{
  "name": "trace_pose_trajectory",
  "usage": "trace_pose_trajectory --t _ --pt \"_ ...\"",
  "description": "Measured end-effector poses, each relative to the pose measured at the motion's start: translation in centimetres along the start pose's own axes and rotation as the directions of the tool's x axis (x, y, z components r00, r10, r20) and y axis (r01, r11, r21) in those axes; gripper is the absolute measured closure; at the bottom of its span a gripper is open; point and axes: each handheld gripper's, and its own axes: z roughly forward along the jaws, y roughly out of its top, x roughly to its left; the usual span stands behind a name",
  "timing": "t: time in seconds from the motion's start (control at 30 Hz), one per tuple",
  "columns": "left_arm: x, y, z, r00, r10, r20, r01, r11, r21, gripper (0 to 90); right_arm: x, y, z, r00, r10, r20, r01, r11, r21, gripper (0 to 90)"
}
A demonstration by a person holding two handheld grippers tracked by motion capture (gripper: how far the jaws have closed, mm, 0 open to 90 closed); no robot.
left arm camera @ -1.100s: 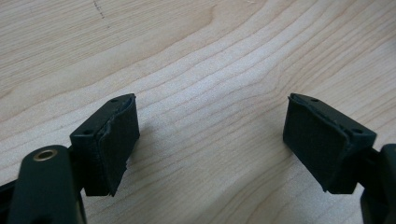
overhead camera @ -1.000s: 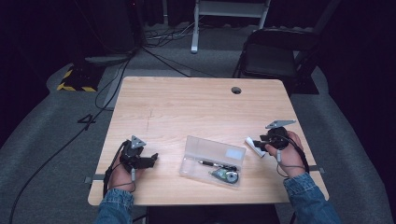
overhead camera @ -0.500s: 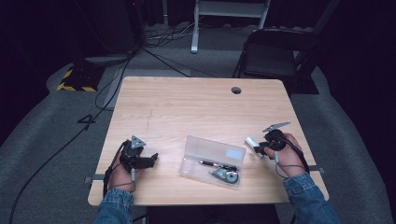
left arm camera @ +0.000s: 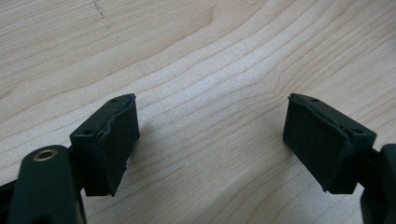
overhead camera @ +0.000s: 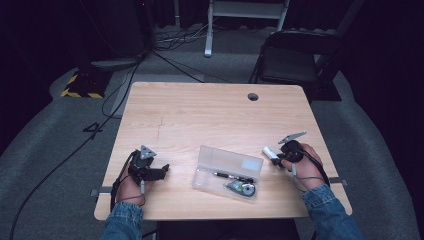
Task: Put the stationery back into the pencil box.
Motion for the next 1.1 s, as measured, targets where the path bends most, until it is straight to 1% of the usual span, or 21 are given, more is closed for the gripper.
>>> trace_pose_trajectory --t 0.07,0.17,0.3,0.4,0.6,0.63,0.7,0.9,1.1 --pt "0.0 0.0 0.0 1.0 0.0 -0.001 0.0 1.0 0.0 18.9 0.0 0.0 0.0 1.0 -0.001 0.001 0.001 1.0 0.003 70.7" --pt "0.0 0.0 0.0 1.0 0.0 0.0 0.0 1.0 0.0 18.9 0.1 0.0 0.0 1.0 -0.009 0.003 0.009 1.0 0.003 71.0" --pt "0.0 0.0 0.0 1.0 0.0 -0.001 0.0 1.0 0.001 19.0 0.0 0.0 0.0 1.0 -0.007 0.004 0.007 1.0 0.001 71.1" --pt "0.0 0.0 0.0 1.0 0.0 0.0 0.0 1.0 0.0 18.9 0.1 0.1 0.0 0.9999 -0.01 0.013 0.01 1.0 0.002 71.1" --pt "0.0 0.0 0.0 1.0 0.0 0.0 0.0 1.0 0.0 18.9 0.0 0.1 -0.4 0.9999 -0.006 0.01 0.006 1.0 -0.018 71.1" --pt "0.0 0.0 0.0 1.0 0.0 -0.001 0.0 1.0 0.001 18.9 0.0 0.2 -0.8 1.0 -0.001 0.008 0.001 0.999 -0.036 71.2" --pt "0.0 0.0 0.0 1.0 0.0 -0.001 0.0 1.0 0.001 19.0 0.0 0.3 -1.0 1.0 -0.003 0.004 0.003 0.999 -0.043 71.1" --pt "0.0 0.0 0.0 1.0 0.0 -0.001 0.0 1.0 0.001 18.9 0.5 0.8 -2.8 0.9999 -0.004 -0.009 0.003 0.994 -0.108 71.1" --pt "0.0 0.0 0.0 1.0 0.002 0.0 -0.002 1.0 0.001 19.0 1.4 1.4 -4.7 0.9993 -0.033 -0.017 0.03 0.986 -0.166 71.1"
